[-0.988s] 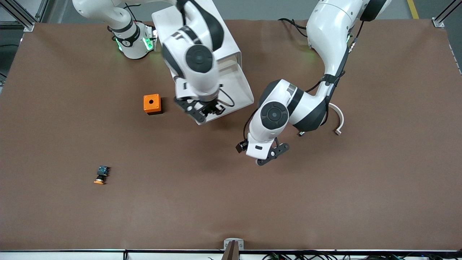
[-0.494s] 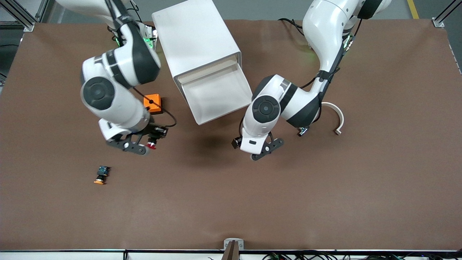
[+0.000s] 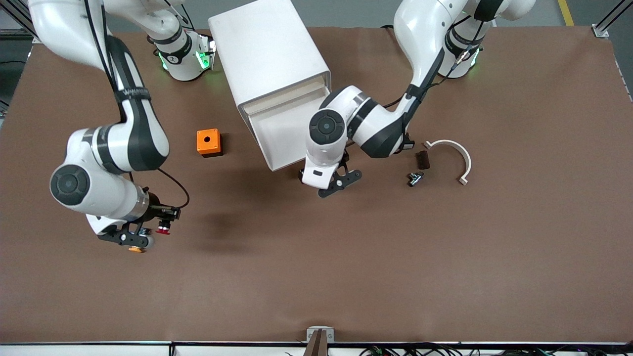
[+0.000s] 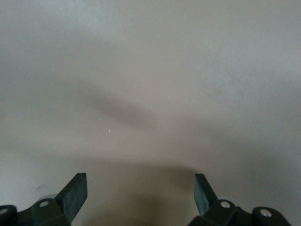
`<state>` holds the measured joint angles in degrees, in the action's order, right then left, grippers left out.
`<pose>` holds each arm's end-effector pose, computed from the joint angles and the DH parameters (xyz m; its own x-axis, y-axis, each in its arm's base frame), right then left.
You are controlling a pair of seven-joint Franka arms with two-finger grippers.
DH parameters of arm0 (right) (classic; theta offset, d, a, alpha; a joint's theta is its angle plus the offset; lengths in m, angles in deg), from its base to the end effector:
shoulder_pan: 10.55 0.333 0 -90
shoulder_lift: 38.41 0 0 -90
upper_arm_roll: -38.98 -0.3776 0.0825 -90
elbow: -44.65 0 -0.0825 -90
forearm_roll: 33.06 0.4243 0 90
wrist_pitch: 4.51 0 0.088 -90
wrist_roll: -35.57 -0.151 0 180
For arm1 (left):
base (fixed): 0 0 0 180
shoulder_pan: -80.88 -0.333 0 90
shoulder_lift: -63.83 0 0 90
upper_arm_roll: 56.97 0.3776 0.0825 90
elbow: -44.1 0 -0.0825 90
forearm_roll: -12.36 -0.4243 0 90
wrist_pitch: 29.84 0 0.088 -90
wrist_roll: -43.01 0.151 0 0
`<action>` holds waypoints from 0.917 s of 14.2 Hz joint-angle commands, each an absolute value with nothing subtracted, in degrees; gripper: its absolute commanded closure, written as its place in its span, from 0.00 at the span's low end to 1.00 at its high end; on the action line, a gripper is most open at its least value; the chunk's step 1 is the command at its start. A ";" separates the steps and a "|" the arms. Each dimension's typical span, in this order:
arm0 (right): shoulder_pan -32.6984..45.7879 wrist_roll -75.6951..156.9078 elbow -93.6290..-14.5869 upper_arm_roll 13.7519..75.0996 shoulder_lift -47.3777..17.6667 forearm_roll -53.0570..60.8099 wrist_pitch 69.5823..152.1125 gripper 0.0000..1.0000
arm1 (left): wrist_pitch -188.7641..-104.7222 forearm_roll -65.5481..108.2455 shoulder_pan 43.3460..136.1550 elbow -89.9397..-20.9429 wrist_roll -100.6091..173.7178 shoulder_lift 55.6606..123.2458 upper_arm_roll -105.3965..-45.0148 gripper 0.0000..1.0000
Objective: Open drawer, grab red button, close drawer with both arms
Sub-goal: 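Carry the red button toward the yellow button with the right gripper, then lower the red button beside the yellow button and open the right gripper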
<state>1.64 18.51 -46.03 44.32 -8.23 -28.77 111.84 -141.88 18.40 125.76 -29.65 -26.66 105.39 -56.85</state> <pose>0.7364 0.1043 0.3150 0.9764 -0.2014 -0.0780 -0.2016 -0.9795 0.0056 0.5674 -0.5790 0.2987 0.8827 0.4572 -0.1084 0.4576 -0.8889 -0.0226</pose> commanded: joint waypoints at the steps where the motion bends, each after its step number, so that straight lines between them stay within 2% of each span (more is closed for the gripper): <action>1: -0.79 18.79 -45.44 43.20 -4.14 -29.72 116.58 0.99 | -141.90 17.10 127.89 -32.45 -28.80 103.38 -56.53 0.00; 5: -2.99 23.95 -45.09 43.28 0.87 -29.81 123.98 0.99 | -141.82 17.54 129.39 -34.48 -29.68 101.89 -58.37 0.00; 13: -4.40 28.28 -45.35 43.20 3.78 -29.11 125.74 0.99 | -141.82 23.25 129.39 -35.36 -34.34 101.80 -61.71 0.00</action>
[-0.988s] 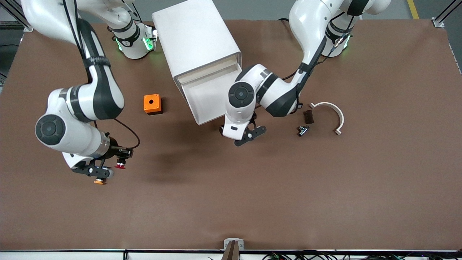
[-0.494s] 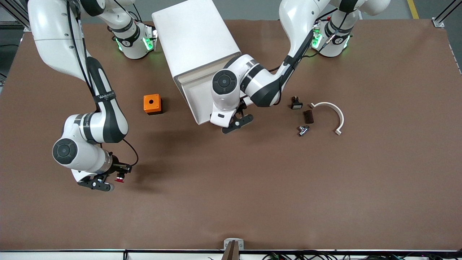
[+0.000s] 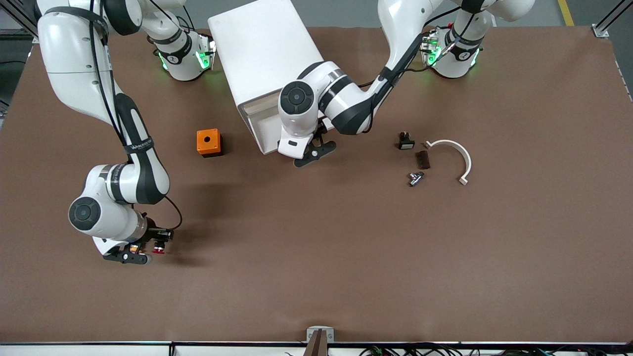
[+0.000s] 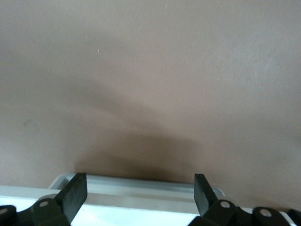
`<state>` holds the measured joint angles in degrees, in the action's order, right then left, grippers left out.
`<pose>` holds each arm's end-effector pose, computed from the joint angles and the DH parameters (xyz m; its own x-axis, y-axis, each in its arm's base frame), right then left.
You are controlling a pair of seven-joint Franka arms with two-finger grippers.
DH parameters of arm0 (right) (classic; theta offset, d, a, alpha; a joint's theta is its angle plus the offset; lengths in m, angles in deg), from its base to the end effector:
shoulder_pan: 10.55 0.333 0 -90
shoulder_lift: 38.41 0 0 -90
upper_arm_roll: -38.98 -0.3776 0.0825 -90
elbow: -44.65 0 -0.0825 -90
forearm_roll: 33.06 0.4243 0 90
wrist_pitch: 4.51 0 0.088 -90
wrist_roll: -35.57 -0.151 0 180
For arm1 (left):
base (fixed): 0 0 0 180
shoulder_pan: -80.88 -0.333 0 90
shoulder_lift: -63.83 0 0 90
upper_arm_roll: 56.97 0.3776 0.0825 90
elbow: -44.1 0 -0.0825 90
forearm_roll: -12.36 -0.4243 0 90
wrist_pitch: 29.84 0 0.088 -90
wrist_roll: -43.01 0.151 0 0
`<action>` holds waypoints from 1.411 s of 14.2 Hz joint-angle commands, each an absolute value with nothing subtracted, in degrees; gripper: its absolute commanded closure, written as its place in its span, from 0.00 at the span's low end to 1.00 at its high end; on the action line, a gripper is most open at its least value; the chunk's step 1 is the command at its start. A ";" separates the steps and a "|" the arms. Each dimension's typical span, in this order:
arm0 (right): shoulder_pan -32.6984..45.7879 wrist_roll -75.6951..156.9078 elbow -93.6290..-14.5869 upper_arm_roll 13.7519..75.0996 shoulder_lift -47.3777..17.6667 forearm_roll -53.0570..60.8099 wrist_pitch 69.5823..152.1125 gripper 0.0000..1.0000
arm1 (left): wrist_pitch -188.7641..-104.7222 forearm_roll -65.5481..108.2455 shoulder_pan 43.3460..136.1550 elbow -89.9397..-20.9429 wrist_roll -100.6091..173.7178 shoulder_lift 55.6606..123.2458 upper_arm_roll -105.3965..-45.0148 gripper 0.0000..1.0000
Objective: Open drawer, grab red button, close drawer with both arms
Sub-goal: 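Lower the red button beside the yellow button and open the right gripper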
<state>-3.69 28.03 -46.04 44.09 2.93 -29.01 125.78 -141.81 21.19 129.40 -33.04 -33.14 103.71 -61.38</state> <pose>0.7647 0.0359 0.1872 0.9917 -0.1259 -0.0258 -0.1257 -0.9920 0.0097 0.4766 -0.6377 0.2956 0.8641 0.4608 -0.2023 0.4616 -0.8859 -0.0462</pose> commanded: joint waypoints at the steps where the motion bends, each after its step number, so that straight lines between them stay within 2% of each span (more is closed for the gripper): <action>1: -4.40 28.19 -45.35 43.11 4.30 -29.02 125.66 0.99 | -141.82 24.39 129.57 -35.44 -34.43 102.06 -61.98 0.00; 10: -3.08 27.49 -45.44 42.76 5.54 -27.35 125.74 0.98 | -142.52 36.51 129.57 -37.64 -34.25 102.59 -63.65 0.00; 12: -3.08 27.40 -45.35 42.58 5.89 -27.34 125.74 0.94 | -142.70 39.50 129.48 -38.34 -33.99 102.77 -63.65 0.00; 13: -3.08 27.40 -45.26 42.58 5.89 -27.34 125.74 0.73 | -142.78 40.65 129.48 -38.43 -33.73 102.85 -63.65 0.00; 14: -3.08 27.49 -45.17 42.67 5.89 -27.26 125.92 0.17 | -142.78 41.70 129.48 -38.70 -33.64 103.12 -63.65 0.00; 15: -3.17 27.58 -45.09 42.67 5.80 -27.34 125.92 0.00 | -142.78 43.02 129.48 -38.78 -33.55 103.12 -63.65 0.00; 20: -3.08 29.24 -43.86 42.76 2.91 -29.10 125.13 0.00 | -142.78 42.77 128.69 -38.61 -33.11 102.86 -63.56 0.00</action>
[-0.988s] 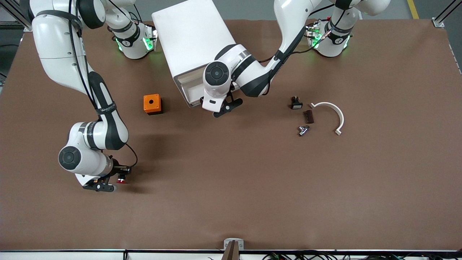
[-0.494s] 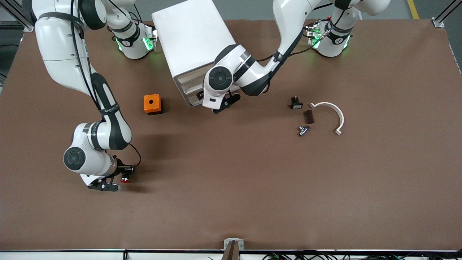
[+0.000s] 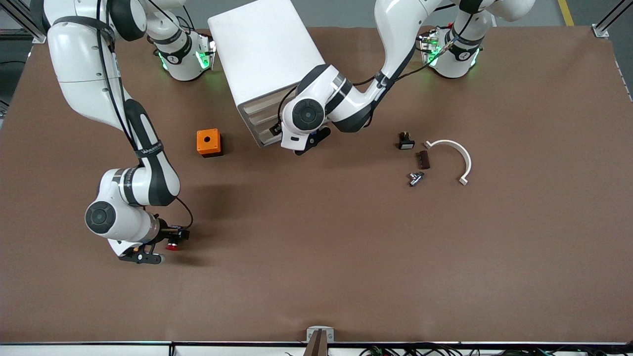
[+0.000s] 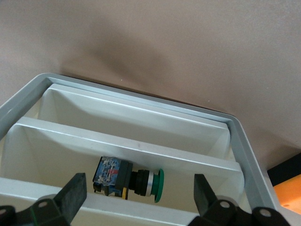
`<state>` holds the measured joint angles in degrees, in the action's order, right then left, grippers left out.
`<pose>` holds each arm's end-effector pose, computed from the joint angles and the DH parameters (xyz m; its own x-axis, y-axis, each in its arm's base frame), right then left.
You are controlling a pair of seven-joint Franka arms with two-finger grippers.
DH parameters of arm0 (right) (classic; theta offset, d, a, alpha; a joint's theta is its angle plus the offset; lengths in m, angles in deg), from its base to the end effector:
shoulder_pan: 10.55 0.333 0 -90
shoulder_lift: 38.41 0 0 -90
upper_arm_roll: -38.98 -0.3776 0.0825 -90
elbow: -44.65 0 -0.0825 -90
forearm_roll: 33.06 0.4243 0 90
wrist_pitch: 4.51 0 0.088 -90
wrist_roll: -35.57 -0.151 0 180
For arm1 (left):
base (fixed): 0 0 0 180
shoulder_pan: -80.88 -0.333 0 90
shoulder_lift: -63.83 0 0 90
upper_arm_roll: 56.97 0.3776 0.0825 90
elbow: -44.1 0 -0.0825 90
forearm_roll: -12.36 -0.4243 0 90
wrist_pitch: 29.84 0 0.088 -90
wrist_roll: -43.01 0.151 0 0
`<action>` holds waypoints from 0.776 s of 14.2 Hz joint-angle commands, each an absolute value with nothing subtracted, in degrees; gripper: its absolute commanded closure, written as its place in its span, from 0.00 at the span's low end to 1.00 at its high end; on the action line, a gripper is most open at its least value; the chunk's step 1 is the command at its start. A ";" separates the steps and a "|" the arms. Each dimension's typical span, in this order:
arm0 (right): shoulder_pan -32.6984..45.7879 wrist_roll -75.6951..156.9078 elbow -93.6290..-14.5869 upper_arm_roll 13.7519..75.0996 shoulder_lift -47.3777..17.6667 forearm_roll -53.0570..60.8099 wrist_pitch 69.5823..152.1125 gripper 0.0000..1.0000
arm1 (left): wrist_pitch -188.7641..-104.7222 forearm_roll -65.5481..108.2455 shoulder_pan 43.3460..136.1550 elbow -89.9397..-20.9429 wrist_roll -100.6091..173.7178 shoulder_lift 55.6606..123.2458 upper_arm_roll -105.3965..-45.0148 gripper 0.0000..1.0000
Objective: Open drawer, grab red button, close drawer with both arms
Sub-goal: 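Lower the red button beside the yellow button and open the right gripper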
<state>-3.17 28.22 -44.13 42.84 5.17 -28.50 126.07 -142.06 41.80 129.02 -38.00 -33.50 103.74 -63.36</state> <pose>0.7705 0.0588 0.1721 0.9944 -0.1013 -0.0304 -0.1016 -0.9948 -0.0087 0.4218 -0.6557 0.2690 0.6668 0.5367 -0.5171 0.5738 -0.8125 -0.1035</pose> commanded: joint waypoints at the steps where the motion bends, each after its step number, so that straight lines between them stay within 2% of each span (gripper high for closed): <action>1: -3.08 30.20 -43.94 42.84 0.64 -29.28 122.87 0.00 | -142.78 42.42 128.60 -38.52 -33.02 102.68 -63.47 0.00; 4: -3.26 31.27 -43.77 43.02 -7.09 -31.63 112.33 0.00 | -142.78 39.09 126.24 -38.00 -33.02 101.37 -63.03 0.00; 8: -4.66 31.36 -43.77 42.93 -16.68 -35.17 97.21 0.00 | -142.52 31.10 121.32 -38.00 -32.84 96.37 -62.94 0.00; 11: -4.84 31.27 -43.94 43.02 -22.31 -35.17 91.04 0.00 | -141.82 28.35 116.49 -37.03 -28.20 93.20 -63.03 0.00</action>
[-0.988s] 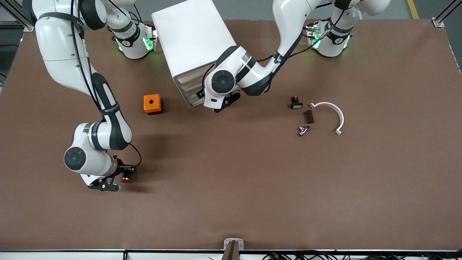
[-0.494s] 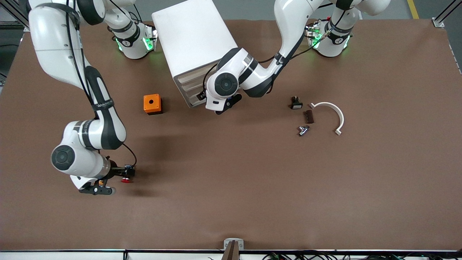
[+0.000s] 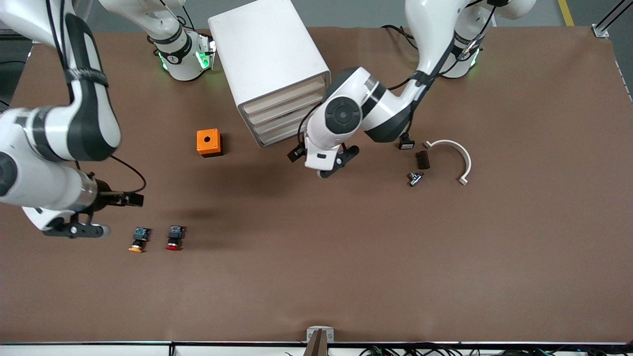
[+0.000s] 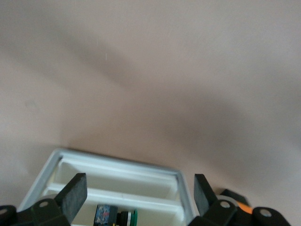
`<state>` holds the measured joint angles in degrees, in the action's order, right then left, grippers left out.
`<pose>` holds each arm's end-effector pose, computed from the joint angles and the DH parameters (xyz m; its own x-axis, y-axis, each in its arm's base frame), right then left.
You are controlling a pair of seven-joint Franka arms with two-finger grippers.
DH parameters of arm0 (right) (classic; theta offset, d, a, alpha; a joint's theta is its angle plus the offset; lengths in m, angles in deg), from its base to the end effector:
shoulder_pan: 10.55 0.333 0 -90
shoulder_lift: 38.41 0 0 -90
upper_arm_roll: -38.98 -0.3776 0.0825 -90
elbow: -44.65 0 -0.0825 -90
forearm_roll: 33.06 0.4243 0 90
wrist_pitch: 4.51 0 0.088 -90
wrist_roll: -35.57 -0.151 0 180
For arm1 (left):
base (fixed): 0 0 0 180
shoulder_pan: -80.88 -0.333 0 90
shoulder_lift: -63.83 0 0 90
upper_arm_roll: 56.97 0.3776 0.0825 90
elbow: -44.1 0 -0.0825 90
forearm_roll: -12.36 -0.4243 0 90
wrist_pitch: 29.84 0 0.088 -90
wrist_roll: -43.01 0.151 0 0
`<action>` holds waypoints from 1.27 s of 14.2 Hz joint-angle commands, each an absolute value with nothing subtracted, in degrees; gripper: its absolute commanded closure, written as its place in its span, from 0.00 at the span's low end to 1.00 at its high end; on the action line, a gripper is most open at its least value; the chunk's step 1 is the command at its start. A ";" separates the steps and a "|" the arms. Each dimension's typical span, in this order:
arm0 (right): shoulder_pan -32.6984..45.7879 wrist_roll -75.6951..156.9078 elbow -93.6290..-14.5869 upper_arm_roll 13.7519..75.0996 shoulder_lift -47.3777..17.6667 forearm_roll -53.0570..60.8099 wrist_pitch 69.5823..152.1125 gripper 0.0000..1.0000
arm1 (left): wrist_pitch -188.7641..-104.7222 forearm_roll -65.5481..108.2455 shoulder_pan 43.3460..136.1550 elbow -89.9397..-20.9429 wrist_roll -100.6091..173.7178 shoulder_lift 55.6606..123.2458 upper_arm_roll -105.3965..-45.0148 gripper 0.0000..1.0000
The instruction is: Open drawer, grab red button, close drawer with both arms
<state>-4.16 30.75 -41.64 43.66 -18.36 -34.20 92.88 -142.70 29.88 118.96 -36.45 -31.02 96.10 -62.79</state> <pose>0.7002 0.0251 0.4572 0.9873 -0.0514 -0.1500 -0.0428 -0.9973 0.0599 0.5536 -0.5564 0.3767 0.7545 0.5720 -0.3218 0.6218 -0.7800 0.0714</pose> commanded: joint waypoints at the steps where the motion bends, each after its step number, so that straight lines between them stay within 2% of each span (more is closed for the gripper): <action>1: -4.84 31.27 -44.29 43.02 -23.98 -34.91 89.72 0.00 | -141.56 28.18 114.91 -37.03 -26.53 91.71 -62.95 0.00; 5: -5.10 31.27 -44.73 43.02 -28.99 -34.55 86.64 0.00 | -132.53 26.08 107.88 -37.12 -15.13 85.65 -62.94 0.01; 9: -6.33 33.98 -45.09 43.11 -31.02 -34.64 85.23 0.00 | -123.11 22.03 101.37 -37.20 -4.30 80.80 -62.94 0.01; 12: -10.45 40.22 -44.74 43.11 -30.94 -34.55 84.70 0.00 | -119.07 19.31 97.76 -37.47 2.82 78.52 -62.94 0.01; 18: -12.05 40.32 -44.82 43.20 -31.02 -34.64 84.52 0.00 | -116.33 19.12 91.61 -37.99 13.02 76.49 -62.94 0.01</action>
